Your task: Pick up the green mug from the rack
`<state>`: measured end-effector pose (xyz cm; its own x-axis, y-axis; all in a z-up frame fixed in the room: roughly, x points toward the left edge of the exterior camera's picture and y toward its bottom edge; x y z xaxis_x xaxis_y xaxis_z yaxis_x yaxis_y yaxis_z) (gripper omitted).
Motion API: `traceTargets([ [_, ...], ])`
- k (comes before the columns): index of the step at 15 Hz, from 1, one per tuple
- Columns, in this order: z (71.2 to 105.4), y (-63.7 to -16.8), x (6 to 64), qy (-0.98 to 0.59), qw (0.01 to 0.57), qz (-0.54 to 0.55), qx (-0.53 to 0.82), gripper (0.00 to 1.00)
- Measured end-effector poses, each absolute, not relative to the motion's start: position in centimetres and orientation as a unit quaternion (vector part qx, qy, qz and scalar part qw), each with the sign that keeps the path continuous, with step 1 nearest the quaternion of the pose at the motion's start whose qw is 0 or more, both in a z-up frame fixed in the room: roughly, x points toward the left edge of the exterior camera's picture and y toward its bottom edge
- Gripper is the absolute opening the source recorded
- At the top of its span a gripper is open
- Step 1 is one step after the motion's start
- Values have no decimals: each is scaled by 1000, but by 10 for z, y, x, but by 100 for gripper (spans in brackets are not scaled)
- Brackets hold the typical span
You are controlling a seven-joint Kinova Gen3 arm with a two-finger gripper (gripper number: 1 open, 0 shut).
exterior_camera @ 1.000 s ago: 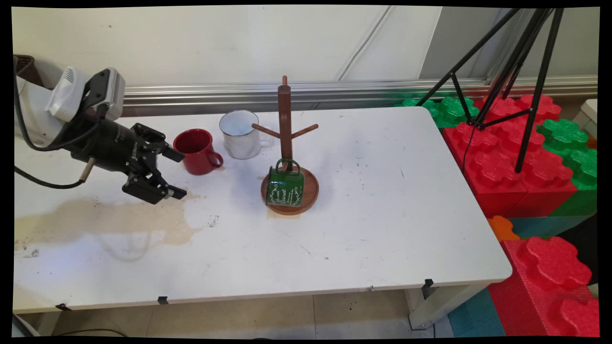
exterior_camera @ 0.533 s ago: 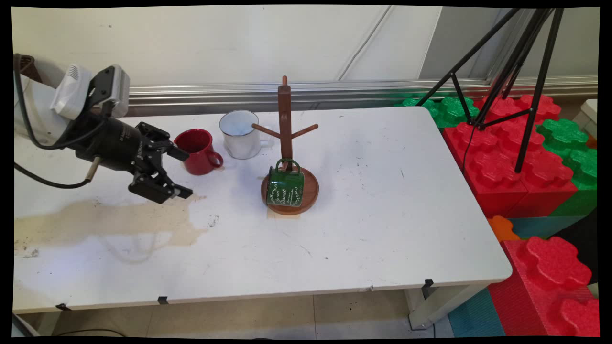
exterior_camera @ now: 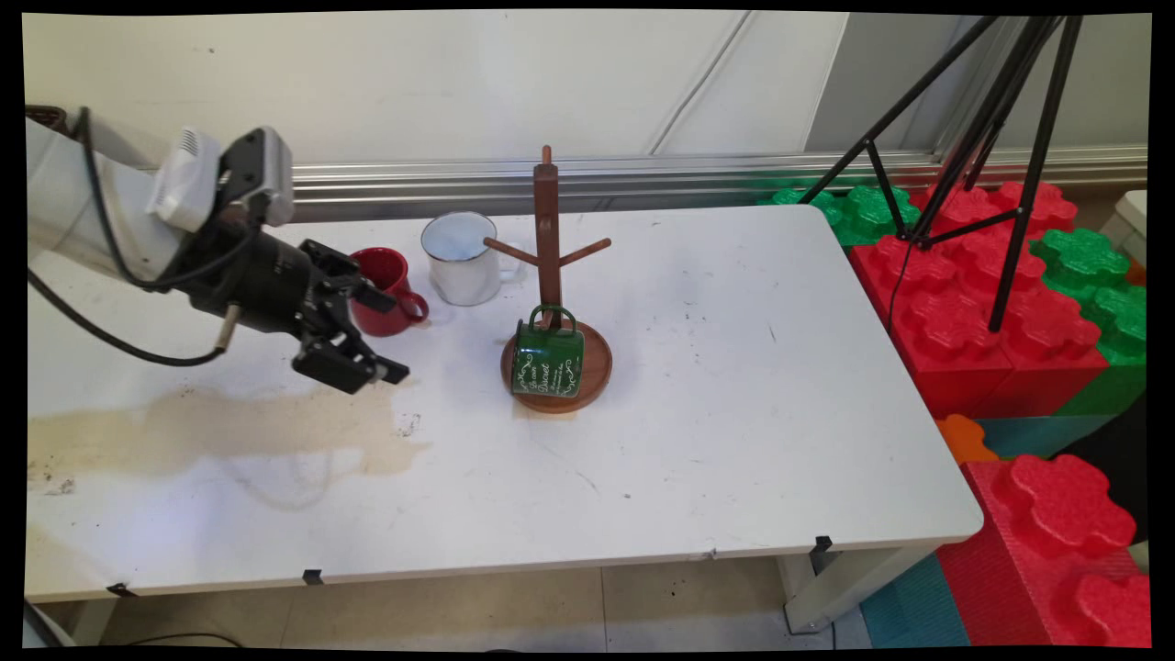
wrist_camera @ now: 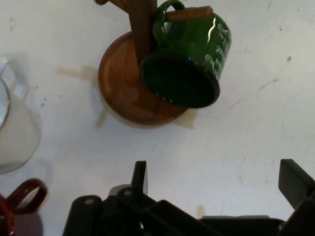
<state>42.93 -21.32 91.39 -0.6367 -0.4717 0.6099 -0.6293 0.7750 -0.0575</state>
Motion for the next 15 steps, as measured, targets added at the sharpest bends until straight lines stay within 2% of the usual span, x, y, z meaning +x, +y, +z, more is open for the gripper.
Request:
traceTargets([
  [15, 855, -246, 394, -880, 345, 93, 314, 100],
])
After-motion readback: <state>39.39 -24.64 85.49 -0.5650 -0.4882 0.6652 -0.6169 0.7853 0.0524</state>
